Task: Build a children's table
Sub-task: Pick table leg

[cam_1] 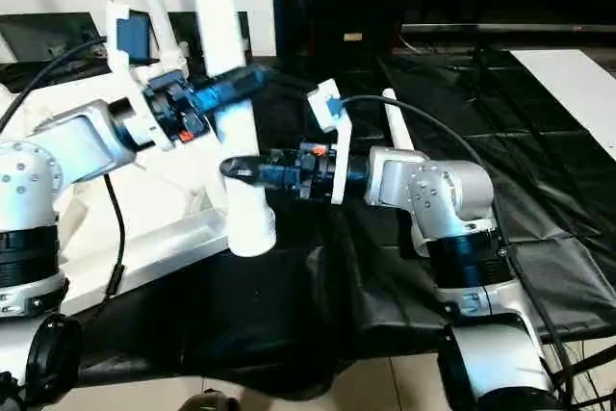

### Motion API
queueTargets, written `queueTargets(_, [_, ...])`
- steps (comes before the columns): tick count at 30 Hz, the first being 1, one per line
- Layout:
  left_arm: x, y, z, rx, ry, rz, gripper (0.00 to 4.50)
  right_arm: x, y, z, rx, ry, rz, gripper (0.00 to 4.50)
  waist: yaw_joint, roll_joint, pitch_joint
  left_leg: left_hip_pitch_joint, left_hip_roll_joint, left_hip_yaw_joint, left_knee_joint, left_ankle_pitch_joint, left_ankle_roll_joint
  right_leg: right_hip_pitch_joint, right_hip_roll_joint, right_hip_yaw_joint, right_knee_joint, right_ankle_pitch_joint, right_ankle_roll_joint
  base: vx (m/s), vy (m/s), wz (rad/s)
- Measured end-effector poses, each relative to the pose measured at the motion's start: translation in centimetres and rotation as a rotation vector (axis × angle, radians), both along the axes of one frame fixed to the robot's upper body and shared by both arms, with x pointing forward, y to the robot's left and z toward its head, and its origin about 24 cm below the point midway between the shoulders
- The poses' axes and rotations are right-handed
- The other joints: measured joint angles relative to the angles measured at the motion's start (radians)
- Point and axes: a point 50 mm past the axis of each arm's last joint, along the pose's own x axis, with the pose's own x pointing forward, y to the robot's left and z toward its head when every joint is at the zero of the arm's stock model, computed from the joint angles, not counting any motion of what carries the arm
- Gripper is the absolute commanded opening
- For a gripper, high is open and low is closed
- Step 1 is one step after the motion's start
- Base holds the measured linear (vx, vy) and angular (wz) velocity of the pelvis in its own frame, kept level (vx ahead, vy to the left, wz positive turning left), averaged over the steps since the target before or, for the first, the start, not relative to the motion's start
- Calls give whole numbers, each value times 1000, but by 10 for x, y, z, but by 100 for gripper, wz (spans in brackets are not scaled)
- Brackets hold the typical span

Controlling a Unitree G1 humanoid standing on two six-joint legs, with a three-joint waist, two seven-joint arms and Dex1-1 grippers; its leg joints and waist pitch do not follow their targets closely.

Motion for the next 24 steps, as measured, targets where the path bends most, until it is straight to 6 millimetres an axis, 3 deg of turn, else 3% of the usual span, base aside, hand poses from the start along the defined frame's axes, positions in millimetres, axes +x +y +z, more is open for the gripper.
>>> queueTargets(23, [-7, -6, 3, 0, -55, -95, 184, -6, 8, -5, -15, 6, 94, 301, 1, -6, 0, 1, 0, 0, 1, 0, 0, 0, 0, 0, 2, 0, 0, 0, 0, 0])
queueTargets(24, [-7, -6, 3, 1, -59, -95, 184, -6, 8, -5, -15, 6, 95, 284, 1, -6, 0, 1, 0, 0, 1, 0, 0, 0, 0, 1, 3, 0, 0, 0, 0, 0])
